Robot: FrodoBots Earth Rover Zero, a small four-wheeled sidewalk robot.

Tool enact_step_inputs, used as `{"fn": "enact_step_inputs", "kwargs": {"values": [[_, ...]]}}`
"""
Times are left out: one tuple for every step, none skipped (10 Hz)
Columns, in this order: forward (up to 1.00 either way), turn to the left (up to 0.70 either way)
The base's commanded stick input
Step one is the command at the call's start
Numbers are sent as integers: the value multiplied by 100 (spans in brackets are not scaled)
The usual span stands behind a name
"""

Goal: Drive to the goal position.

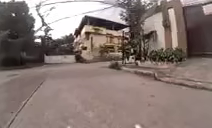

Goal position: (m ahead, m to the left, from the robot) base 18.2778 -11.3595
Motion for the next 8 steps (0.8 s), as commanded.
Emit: {"fn": "enact_step_inputs", "kwargs": {"values": [[30, 3], [28, 3], [24, 3], [23, 3], [21, 3], [16, 3], [12, 3], [10, 3]]}}
